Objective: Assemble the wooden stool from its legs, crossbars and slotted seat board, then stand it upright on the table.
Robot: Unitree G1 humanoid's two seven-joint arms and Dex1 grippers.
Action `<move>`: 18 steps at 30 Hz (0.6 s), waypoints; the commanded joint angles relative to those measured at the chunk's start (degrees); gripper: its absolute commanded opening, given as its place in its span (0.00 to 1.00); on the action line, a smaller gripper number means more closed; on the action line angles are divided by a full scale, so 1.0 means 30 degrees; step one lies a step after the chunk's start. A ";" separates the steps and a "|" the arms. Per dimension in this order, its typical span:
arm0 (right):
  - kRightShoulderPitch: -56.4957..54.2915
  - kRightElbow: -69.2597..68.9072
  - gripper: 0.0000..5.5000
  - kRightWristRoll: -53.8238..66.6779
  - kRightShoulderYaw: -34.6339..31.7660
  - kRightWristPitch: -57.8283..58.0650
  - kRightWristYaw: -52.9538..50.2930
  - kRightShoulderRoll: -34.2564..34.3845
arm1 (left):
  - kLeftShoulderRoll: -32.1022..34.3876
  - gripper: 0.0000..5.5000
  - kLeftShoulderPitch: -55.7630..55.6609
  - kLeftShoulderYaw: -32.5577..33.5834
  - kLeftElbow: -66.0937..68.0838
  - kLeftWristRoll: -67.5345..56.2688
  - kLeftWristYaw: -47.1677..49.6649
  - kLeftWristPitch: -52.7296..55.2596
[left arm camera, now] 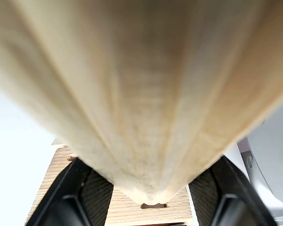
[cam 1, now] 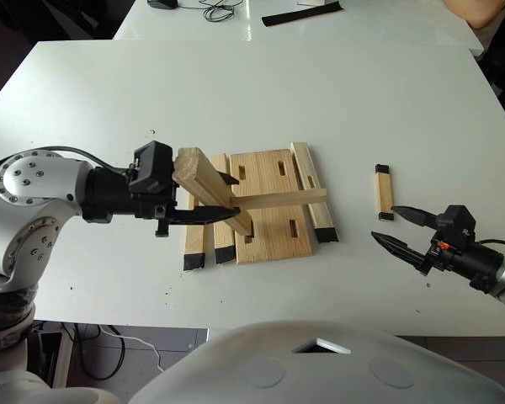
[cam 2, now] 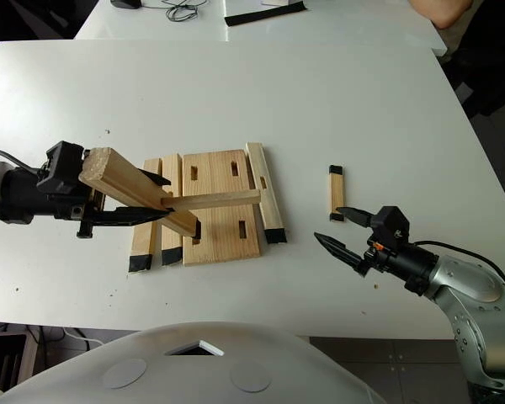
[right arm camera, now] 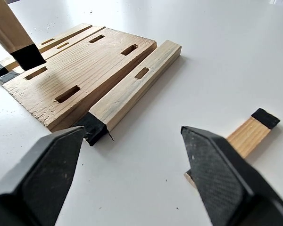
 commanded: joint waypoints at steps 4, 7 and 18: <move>0.0119 -0.0115 0.68 -0.0286 0.0179 -0.0188 -0.0095 0.0034 | 0.0245 0.38 0.0828 0.0223 0.0119 0.0855 -0.0153 -0.0650; 0.0204 -0.0138 0.68 -0.0315 0.0210 -0.0234 -0.0127 0.0092 | 0.0146 0.38 0.0725 0.0081 0.0323 0.1037 -0.0089 -0.0769; 0.0216 -0.0167 0.68 -0.0369 0.0293 -0.0266 -0.0140 0.0103 | 0.0042 0.38 0.1273 0.0021 -0.0213 0.0818 0.0295 -0.0679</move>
